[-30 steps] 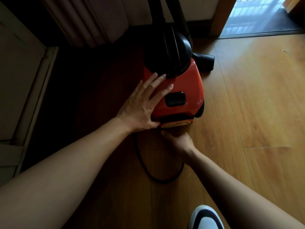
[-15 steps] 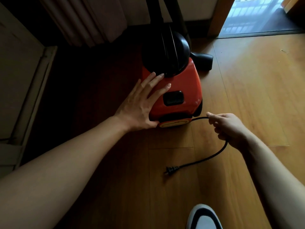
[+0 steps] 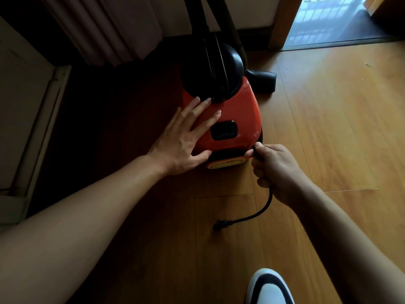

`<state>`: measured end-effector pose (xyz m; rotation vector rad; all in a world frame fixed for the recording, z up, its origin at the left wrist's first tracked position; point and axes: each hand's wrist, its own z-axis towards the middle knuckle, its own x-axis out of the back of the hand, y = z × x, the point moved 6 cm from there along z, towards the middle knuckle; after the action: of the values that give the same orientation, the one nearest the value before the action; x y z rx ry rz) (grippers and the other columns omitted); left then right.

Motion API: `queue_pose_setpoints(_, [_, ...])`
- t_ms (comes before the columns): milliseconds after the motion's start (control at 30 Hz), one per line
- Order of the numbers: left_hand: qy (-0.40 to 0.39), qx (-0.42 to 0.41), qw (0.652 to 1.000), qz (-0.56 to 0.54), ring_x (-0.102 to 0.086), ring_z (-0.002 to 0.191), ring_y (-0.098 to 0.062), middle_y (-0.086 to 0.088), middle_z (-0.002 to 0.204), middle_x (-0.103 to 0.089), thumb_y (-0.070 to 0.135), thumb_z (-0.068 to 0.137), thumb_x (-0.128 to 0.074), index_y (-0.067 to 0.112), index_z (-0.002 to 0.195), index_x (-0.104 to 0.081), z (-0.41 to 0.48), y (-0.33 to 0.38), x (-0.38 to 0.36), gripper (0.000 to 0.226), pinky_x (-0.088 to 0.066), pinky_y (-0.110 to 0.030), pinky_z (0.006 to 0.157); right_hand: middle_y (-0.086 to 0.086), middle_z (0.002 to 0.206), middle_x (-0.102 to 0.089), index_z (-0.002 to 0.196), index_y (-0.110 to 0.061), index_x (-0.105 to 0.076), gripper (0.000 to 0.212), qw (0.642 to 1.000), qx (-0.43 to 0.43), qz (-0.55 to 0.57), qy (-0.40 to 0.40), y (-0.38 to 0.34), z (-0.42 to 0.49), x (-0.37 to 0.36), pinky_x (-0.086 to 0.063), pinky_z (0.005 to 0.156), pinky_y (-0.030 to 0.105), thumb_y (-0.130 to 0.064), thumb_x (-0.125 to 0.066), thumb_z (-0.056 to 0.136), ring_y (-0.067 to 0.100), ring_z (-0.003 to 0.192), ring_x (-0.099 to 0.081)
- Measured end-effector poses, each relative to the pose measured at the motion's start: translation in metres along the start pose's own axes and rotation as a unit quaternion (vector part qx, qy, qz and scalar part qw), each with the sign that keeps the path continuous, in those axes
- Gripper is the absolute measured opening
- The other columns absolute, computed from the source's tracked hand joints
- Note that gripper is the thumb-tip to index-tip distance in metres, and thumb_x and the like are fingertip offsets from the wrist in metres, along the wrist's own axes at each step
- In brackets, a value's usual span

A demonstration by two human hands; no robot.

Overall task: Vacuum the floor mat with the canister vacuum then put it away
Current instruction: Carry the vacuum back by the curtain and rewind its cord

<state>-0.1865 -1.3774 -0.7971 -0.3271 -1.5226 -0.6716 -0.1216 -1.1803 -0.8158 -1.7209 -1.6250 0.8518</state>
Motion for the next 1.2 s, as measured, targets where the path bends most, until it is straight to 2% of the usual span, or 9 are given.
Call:
queue_pose_setpoints(200, [0.012,0.001,0.999,-0.039,0.009,0.153,-0.018,0.001,0.166,-0.002,0.059,0.089,-0.045,0.029,0.157,-0.018,0.0,-0.002,0.0,0.079,-0.007,-0.057,0.121,-0.008,0.075,-0.056,0.094,-0.017,-0.064,0.036,0.975,0.109,-0.188,0.035,-0.003,-0.01,-0.029,-0.042,0.059,0.029,-0.035,-0.037,0.109,0.009,0.067,-0.053])
queue_pose_setpoints(300, [0.023,0.002,0.996,-0.082,0.006,0.153,-0.016,0.002,0.166,-0.006,0.056,0.091,-0.046,0.029,0.156,-0.025,0.001,-0.004,0.002,0.074,-0.008,-0.06,0.121,-0.004,0.089,-0.061,0.1,-0.016,-0.06,0.031,0.952,0.173,-0.249,0.032,-0.004,-0.024,-0.058,-0.053,0.076,0.044,-0.036,-0.038,0.108,0.016,0.081,-0.06])
queue_pose_setpoints(467, [0.013,-0.008,0.995,-0.099,0.003,0.153,-0.017,0.001,0.165,-0.011,0.052,0.089,-0.048,0.029,0.155,-0.028,0.002,-0.011,0.007,0.073,-0.014,-0.062,0.12,0.005,0.081,-0.062,0.096,-0.022,-0.041,0.027,0.885,0.265,-0.379,0.049,0.008,-0.024,-0.1,-0.049,0.063,0.046,-0.044,-0.029,0.107,0.029,0.07,-0.061])
queue_pose_setpoints(633, [-0.001,-0.018,0.995,-0.103,0.004,0.153,-0.017,0.001,0.165,-0.01,0.051,0.084,-0.057,0.029,0.155,-0.026,0.0,-0.016,0.009,0.081,-0.02,-0.065,0.117,0.01,0.092,-0.069,0.142,-0.017,-0.036,0.04,0.889,0.246,-0.386,0.004,0.033,-0.012,-0.121,-0.056,0.071,0.046,-0.035,-0.031,0.107,0.029,0.077,-0.067])
queue_pose_setpoints(767, [-0.015,-0.041,0.996,-0.073,0.002,0.154,-0.023,-0.002,0.165,-0.009,0.043,0.075,-0.076,0.027,0.155,-0.026,-0.006,-0.028,0.011,0.096,-0.024,-0.065,0.116,0.002,0.084,-0.066,0.116,-0.026,-0.051,0.021,0.934,0.193,-0.295,-0.063,0.059,0.008,-0.137,-0.046,0.06,0.038,-0.038,-0.035,0.108,0.02,0.068,-0.063])
queue_pose_setpoints(900, [-0.007,-0.043,0.998,-0.044,0.001,0.154,-0.026,-0.006,0.164,-0.009,0.038,0.067,-0.086,0.025,0.155,-0.025,-0.008,-0.028,0.008,0.108,-0.022,-0.068,0.114,-0.005,0.072,-0.058,0.08,-0.026,-0.056,0.033,0.952,0.132,-0.263,-0.087,0.085,0.037,-0.129,-0.037,0.056,0.031,-0.041,-0.044,0.107,0.012,0.061,-0.054])
queue_pose_setpoints(1033, [0.014,-0.04,0.999,-0.023,0.001,0.153,-0.028,-0.007,0.163,-0.009,0.041,0.063,-0.086,0.024,0.154,-0.023,-0.009,-0.024,0.001,0.112,-0.014,-0.065,0.117,-0.002,0.077,-0.071,0.081,-0.012,-0.075,0.052,0.962,0.065,-0.253,-0.08,0.099,0.056,-0.111,-0.045,0.069,0.028,-0.05,-0.048,0.103,0.012,0.07,-0.063])
queue_pose_setpoints(1133, [0.018,-0.039,0.999,-0.013,0.003,0.153,-0.027,-0.008,0.163,-0.008,0.044,0.063,-0.084,0.022,0.154,-0.022,-0.008,-0.023,0.001,0.112,-0.01,-0.061,0.118,-0.003,0.066,-0.071,0.067,-0.015,-0.073,0.055,0.964,0.034,-0.253,-0.068,0.102,0.061,-0.099,-0.046,0.059,0.022,-0.056,-0.055,0.097,0.003,0.053,-0.06])
queue_pose_setpoints(1200, [0.017,-0.044,0.999,-0.011,0.003,0.153,-0.028,-0.009,0.163,-0.008,0.048,0.063,-0.081,0.022,0.154,-0.022,-0.008,-0.021,0.0,0.111,-0.011,-0.062,0.118,0.0,0.071,-0.074,0.073,-0.015,-0.073,0.05,0.962,0.034,-0.264,-0.056,0.103,0.066,-0.088,-0.052,0.059,0.025,-0.058,-0.059,0.094,0.005,0.057,-0.065])
